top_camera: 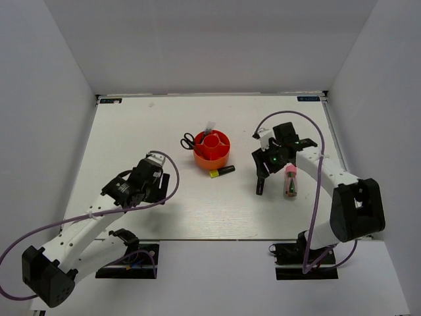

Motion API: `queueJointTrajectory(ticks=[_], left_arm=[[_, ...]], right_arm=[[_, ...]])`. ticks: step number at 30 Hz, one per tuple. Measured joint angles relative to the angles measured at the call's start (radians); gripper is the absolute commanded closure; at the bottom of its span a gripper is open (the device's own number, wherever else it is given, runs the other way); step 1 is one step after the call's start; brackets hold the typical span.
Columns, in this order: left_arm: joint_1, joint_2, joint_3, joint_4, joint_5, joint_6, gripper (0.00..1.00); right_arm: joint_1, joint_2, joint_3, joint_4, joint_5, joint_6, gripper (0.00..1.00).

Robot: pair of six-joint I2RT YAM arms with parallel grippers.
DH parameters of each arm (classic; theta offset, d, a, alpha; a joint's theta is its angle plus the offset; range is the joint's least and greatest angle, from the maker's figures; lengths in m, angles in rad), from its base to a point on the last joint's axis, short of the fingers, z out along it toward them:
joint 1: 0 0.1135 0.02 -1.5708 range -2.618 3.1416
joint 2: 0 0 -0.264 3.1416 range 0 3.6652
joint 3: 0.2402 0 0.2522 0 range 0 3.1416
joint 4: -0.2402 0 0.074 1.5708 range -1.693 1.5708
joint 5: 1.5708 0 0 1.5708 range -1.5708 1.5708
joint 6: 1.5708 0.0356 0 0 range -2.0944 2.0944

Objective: Sort the stationery into containers
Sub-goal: Pick up the pen from the center of the board.

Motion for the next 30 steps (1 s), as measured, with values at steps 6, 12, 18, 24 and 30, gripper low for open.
queueJointTrajectory(ticks=[6, 12, 18, 24, 30], left_arm=[[0.023, -0.044, -0.013, 0.061, 0.029, -0.008, 0.17], [0.048, -0.093, -0.061, 0.071, 0.061, -0.011, 0.17], [0.054, -0.098, -0.065, 0.077, 0.079, -0.011, 0.17], [0.054, -0.101, -0.066, 0.085, 0.081, -0.011, 0.17], [0.054, -0.101, -0.066, 0.086, 0.093, -0.011, 0.17]], right_arm=[[0.083, 0.123, -0.005, 0.000, 0.138, 0.183, 0.36], [0.126, 0.195, -0.005, 0.008, 0.306, 0.329, 0.37], [0.148, 0.235, -0.008, 0.039, 0.353, 0.411, 0.46], [0.172, 0.252, 0.004, 0.051, 0.375, 0.457, 0.88], [0.169, 0.247, 0.006, 0.054, 0.354, 0.447, 1.00]])
